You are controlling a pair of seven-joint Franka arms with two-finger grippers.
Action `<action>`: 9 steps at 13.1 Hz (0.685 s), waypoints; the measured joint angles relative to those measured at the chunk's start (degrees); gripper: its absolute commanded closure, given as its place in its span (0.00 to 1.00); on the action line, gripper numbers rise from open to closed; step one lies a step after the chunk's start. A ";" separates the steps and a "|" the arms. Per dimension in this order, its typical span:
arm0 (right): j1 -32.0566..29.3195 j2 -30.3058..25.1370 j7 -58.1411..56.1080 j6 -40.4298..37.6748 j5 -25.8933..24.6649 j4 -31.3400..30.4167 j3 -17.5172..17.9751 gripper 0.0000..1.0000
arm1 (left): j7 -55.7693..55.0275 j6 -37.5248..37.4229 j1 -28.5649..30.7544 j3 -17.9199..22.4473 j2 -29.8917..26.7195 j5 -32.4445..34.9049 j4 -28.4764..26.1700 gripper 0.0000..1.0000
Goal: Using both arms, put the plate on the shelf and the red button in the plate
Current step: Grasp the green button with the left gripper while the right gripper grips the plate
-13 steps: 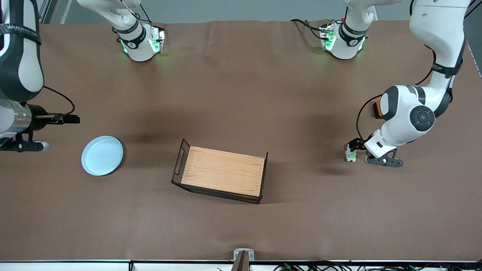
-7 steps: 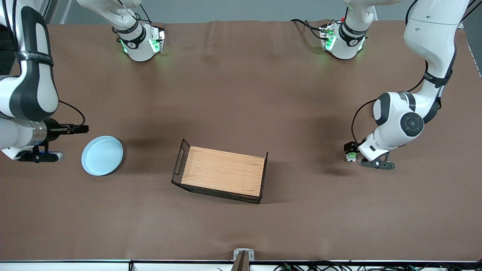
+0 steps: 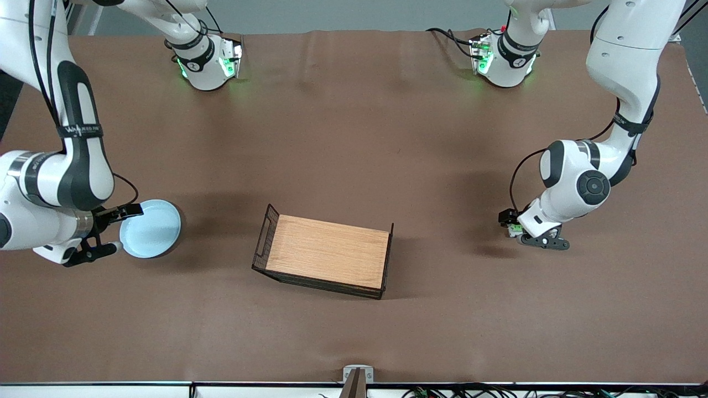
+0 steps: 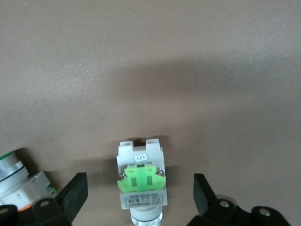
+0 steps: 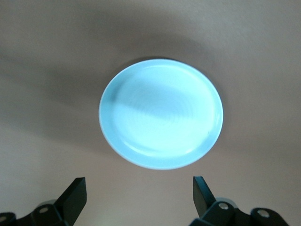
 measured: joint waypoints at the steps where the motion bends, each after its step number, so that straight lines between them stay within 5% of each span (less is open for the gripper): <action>1: -1.09 1.17 -3.77 1.38 1.06 0.00 -0.06 0.00 | 0.00 0.00 -0.02 0.00 0.16 0.00 0.00 0.17; 7: -5.02 5.75 -16.23 9.25 5.43 0.02 -0.15 0.00 | -1.27 0.01 -0.02 0.00 0.35 0.00 -0.03 0.98; 9: -5.02 6.32 -19.36 13.78 5.43 0.03 -0.04 0.00 | -2.36 0.01 -0.02 0.00 0.34 0.00 0.04 1.00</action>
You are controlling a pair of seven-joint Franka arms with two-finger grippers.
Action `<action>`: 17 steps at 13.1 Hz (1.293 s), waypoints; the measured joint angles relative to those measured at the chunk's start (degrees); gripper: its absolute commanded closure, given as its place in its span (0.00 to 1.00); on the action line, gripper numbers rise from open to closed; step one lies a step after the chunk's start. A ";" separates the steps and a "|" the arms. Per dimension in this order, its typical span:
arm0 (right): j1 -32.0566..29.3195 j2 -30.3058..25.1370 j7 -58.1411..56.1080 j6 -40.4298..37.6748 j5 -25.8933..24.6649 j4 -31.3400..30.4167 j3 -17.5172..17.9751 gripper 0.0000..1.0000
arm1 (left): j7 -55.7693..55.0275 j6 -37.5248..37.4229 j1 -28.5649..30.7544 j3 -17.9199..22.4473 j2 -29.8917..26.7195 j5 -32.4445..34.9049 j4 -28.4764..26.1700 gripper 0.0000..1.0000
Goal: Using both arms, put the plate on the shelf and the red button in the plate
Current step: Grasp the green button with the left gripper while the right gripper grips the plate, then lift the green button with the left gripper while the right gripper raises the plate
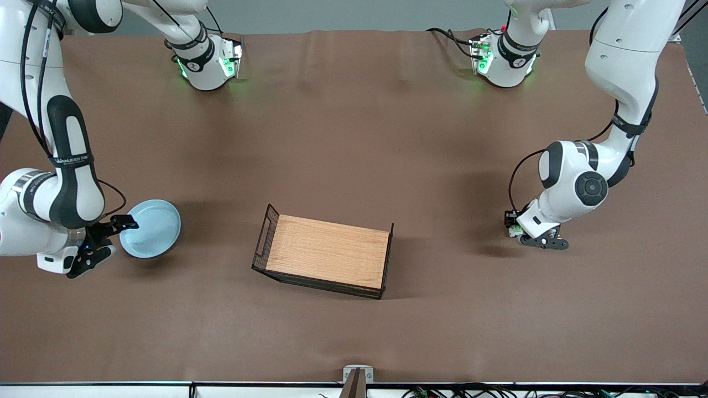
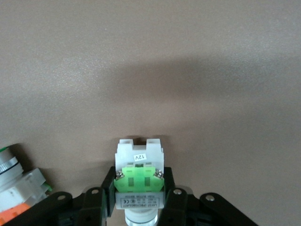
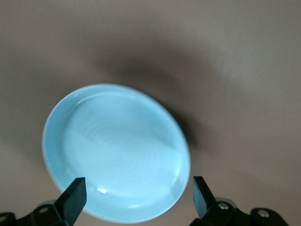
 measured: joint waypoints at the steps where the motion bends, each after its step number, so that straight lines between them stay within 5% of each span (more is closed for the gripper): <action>1: -0.02 0.52 -2.58 2.47 0.01 -0.01 -0.01 0.00 | -1.07 0.04 0.00 0.00 -0.04 0.00 0.16 1.00; 4: -0.49 2.56 -6.07 7.34 0.18 -0.04 -0.07 0.00 | -10.73 -0.41 0.02 -0.56 -1.41 -0.01 1.50 1.00; 7: -1.02 4.51 -6.18 10.33 0.20 -0.08 -0.12 0.00 | -27.45 -11.45 0.00 -4.28 -5.97 -0.01 6.31 1.00; 13: -1.74 5.15 -8.73 10.33 0.20 -0.56 -0.13 0.12 | -53.54 -39.80 -0.16 -12.05 -11.11 -0.05 25.51 1.00; 17: -2.32 5.38 -9.46 10.35 0.31 -2.10 -0.14 0.25 | -70.98 -47.19 -0.34 -16.45 -11.02 -1.43 36.09 1.00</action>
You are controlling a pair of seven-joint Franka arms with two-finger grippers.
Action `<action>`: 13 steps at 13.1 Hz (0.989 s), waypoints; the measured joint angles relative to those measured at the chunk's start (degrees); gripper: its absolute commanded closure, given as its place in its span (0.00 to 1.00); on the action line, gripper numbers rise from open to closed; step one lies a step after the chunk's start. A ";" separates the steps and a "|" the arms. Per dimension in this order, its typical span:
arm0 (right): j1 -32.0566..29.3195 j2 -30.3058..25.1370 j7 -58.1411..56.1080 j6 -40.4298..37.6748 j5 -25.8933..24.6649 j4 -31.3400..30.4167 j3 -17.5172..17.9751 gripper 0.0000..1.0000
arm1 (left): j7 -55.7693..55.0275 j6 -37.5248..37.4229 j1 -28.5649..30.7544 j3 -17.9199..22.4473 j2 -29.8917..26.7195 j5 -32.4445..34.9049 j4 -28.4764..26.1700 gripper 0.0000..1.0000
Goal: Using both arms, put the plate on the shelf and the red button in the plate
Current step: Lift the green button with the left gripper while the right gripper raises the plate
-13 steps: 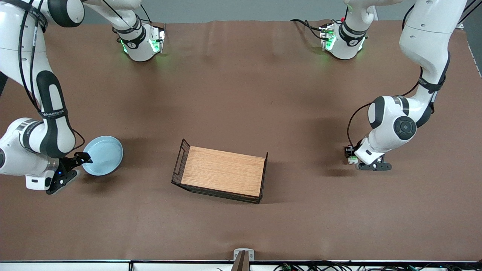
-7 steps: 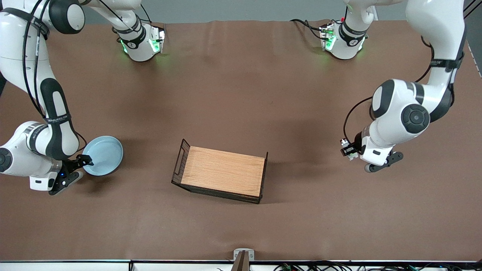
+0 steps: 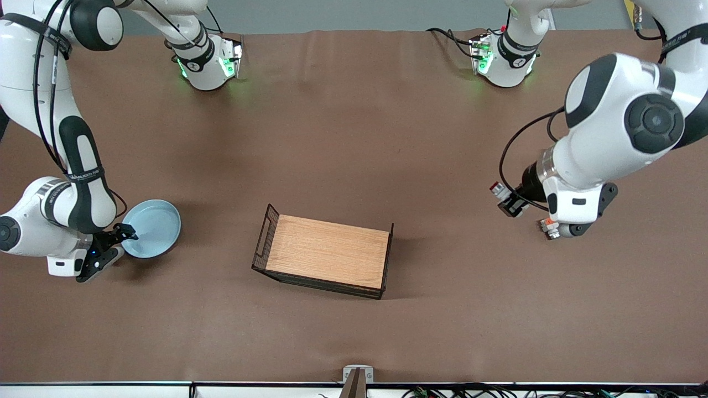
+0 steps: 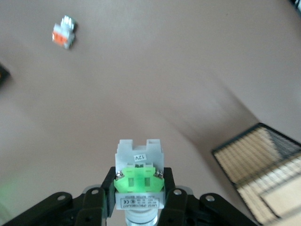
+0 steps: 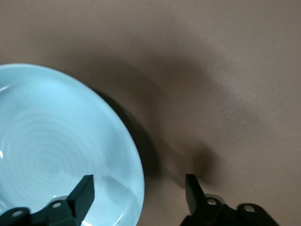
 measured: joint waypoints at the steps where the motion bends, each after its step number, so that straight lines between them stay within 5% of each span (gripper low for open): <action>1: -0.05 0.12 -0.14 0.00 0.06 -0.25 0.00 0.33 | -4.62 -0.30 -0.61 -0.94 0.27 -0.32 1.73 1.00; 6: -0.04 0.08 -0.18 -1.78 0.09 0.40 0.05 0.74 | -19.71 -0.33 -6.39 -1.54 3.56 -0.51 9.00 1.00; 13: -0.10 0.03 -3.03 -3.18 0.66 0.56 0.04 1.00 | -26.14 1.00 -7.77 -1.62 4.35 -0.57 11.97 1.00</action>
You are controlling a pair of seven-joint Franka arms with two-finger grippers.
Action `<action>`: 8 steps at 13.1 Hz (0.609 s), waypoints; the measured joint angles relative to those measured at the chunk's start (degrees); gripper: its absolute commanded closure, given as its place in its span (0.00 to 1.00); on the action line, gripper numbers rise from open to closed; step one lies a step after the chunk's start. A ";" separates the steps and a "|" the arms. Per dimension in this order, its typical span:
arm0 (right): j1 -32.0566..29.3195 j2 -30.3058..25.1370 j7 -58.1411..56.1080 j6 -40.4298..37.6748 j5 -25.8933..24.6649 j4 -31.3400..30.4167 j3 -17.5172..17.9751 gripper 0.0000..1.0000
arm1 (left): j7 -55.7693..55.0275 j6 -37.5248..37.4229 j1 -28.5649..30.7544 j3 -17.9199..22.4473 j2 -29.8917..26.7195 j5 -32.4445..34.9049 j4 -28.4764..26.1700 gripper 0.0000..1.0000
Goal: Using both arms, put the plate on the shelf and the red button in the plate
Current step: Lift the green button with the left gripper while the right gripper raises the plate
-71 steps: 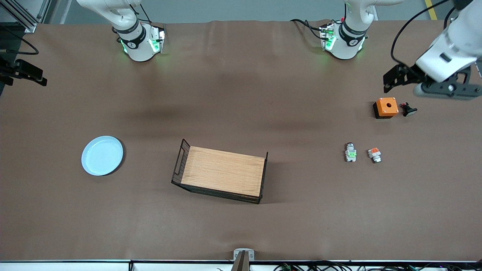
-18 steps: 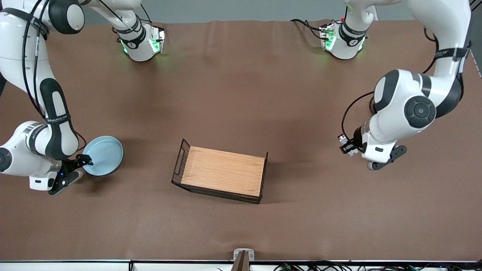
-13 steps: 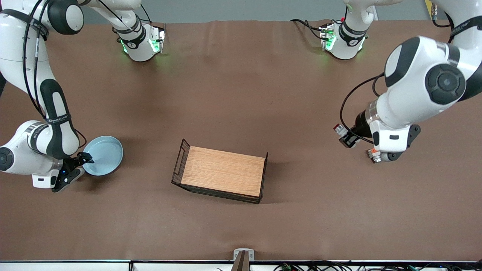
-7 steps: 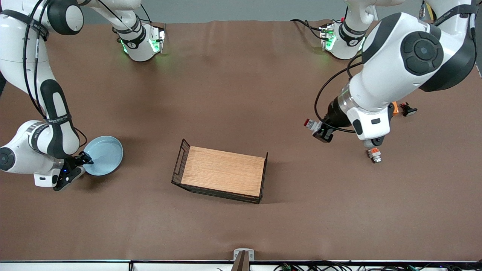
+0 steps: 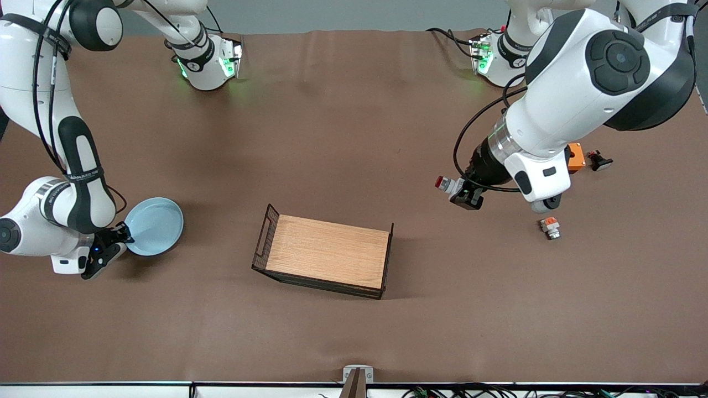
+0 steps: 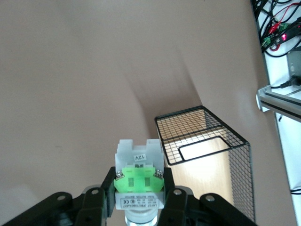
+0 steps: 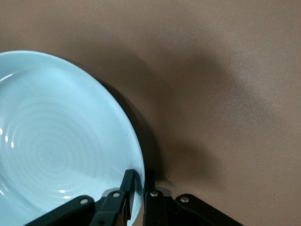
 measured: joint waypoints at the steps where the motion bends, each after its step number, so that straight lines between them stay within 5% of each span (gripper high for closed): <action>1: -0.01 -0.20 -0.02 -1.08 0.65 0.18 0.00 1.00 | -1.40 0.73 -0.42 0.00 0.06 -0.01 0.08 1.00; 8: -0.15 -1.72 4.44 -18.37 3.95 4.97 -0.43 1.00 | -7.95 3.78 -4.55 0.07 1.20 -0.01 0.15 1.00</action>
